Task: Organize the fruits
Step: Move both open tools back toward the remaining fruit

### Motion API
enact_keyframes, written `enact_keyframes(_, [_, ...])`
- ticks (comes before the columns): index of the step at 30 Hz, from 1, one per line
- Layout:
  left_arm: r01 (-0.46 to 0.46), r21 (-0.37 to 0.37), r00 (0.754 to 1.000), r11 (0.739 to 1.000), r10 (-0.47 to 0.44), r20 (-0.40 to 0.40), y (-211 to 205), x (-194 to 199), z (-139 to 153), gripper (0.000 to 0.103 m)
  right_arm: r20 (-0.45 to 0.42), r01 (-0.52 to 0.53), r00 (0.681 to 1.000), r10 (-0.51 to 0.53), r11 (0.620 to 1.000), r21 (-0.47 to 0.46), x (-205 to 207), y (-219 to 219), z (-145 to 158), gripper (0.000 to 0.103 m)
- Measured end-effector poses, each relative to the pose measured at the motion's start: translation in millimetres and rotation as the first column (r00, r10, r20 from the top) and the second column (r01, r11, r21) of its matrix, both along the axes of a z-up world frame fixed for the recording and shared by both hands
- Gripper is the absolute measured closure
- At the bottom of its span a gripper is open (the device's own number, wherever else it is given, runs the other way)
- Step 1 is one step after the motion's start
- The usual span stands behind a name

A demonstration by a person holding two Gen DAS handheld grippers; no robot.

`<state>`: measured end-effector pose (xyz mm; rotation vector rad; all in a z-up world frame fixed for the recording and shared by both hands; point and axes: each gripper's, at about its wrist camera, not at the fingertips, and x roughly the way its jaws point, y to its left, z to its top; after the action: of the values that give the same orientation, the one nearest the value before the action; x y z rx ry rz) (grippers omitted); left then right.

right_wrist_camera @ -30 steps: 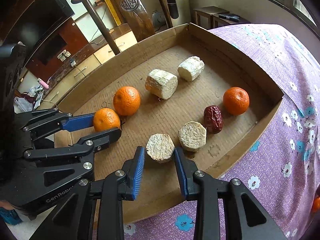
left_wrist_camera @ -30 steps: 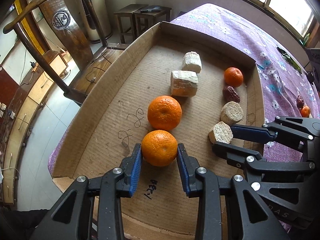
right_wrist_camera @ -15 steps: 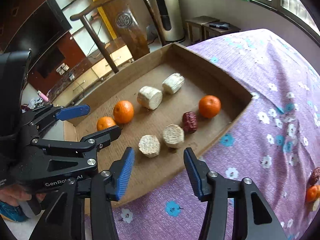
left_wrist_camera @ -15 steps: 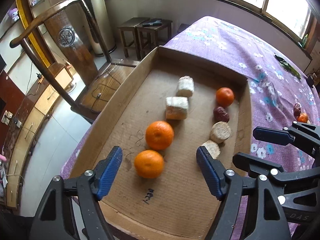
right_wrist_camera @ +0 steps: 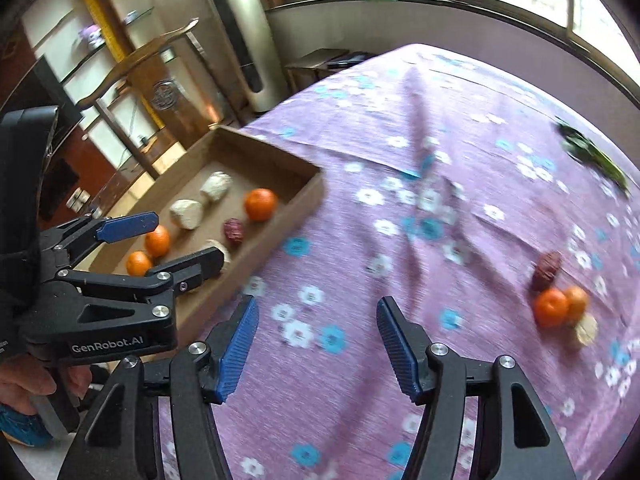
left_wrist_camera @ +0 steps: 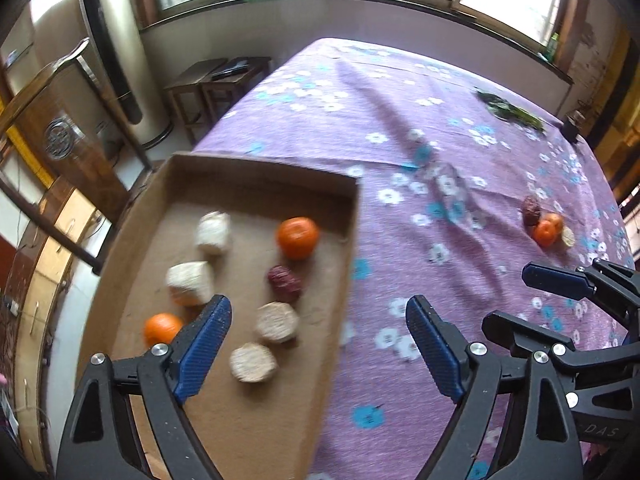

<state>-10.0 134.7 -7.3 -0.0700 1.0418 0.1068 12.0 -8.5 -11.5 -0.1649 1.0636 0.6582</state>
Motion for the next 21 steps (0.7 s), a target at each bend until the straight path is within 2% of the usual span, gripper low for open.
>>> enact_keyframes(5, [0.083, -0.011, 0.997, 0.997, -0.083, -0.002, -42.7, 18.5, -0.7, 0.015, 0.000, 0.117, 0.993, -0.117, 0.993, -0.008, 7.2, -57.3, -0.6, 0.035])
enact_keyframes(12, [0.193, -0.047, 0.981, 0.980, -0.194, -0.019, -96.6, 42.4, -8.1, 0.015, -0.021, 0.277, 0.961, -0.277, 0.961, -0.018, 13.7, -134.7, -8.0, 0.035])
enact_keyframes(21, [0.295, -0.119, 0.953, 0.948, -0.301, -0.029, -151.0, 94.2, -17.7, 0.015, -0.050, 0.361, 0.931, -0.362, 0.932, -0.022, 22.1, -186.2, -19.4, 0.035])
